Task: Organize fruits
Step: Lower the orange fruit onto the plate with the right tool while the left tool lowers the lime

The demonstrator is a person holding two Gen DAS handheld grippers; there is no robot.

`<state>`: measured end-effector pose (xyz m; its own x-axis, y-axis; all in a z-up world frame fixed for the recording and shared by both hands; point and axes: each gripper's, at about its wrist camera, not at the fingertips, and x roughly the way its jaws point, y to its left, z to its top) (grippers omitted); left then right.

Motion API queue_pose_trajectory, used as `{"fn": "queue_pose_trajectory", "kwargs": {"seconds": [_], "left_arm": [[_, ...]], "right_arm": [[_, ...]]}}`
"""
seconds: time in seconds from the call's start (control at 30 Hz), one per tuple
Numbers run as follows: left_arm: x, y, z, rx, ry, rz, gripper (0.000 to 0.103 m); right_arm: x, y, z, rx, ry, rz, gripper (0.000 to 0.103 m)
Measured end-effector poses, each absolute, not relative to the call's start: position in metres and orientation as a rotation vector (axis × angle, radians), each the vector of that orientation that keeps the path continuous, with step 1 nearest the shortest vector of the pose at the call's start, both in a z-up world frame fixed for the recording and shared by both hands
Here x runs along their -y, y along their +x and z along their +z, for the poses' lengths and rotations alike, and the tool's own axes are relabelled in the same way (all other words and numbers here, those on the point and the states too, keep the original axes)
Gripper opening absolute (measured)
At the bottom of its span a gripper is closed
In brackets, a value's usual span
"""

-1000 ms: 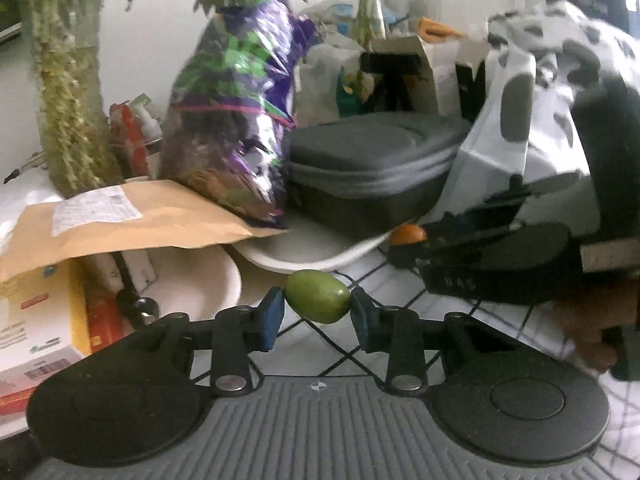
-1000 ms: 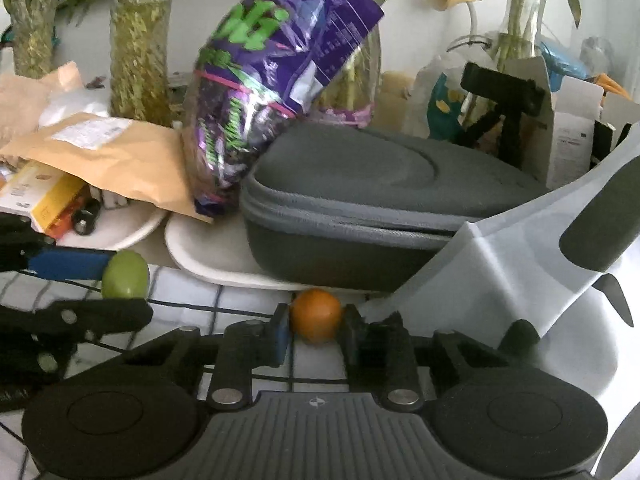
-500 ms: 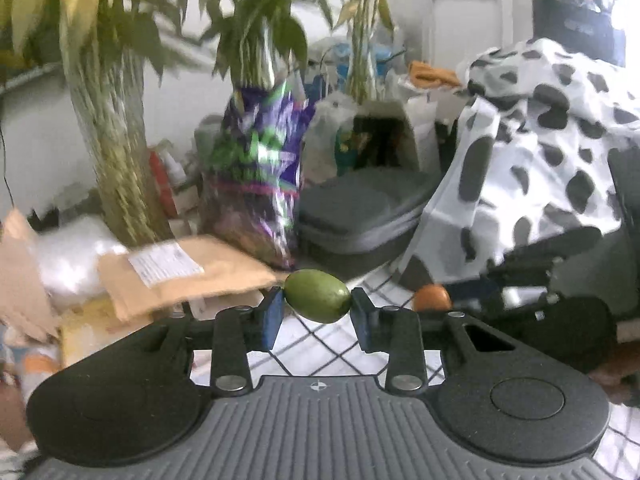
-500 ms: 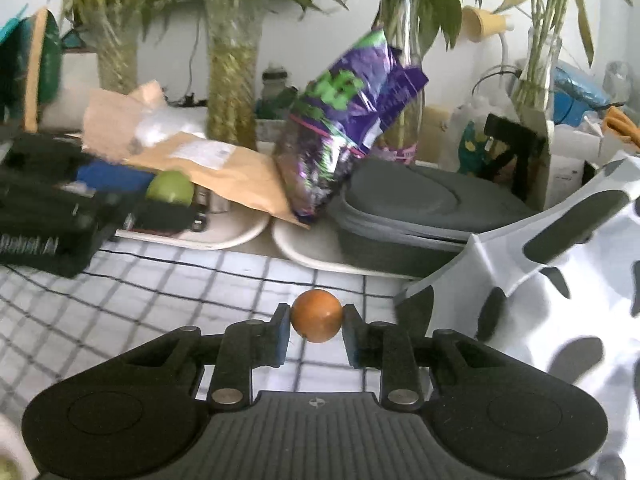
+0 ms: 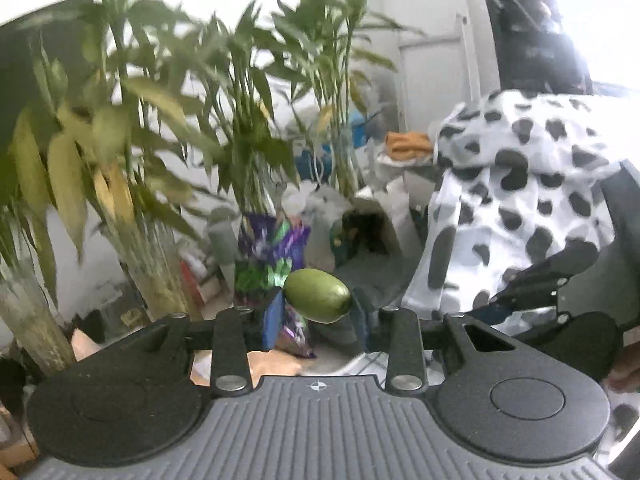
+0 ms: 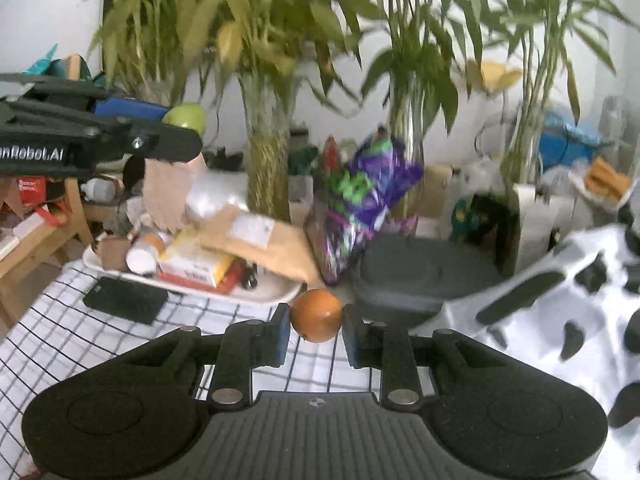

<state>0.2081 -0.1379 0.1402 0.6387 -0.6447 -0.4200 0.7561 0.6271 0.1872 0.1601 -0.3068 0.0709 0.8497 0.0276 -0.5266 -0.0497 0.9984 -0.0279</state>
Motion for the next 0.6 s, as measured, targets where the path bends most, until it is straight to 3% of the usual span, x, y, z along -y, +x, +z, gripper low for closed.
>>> {"fn": "queue_pose_trajectory", "kwargs": {"seconds": [0.23, 0.6], "left_arm": [[0.125, 0.18, 0.176, -0.318, 0.332, -0.825, 0.034], [0.09, 0.12, 0.14, -0.435, 0.308, -0.819, 0.034]], "right_arm": [[0.298, 0.133, 0.106, -0.54, -0.03, 0.106, 0.028], [0.257, 0.075, 0.089, -0.585, -0.038, 0.257, 0.028]]}}
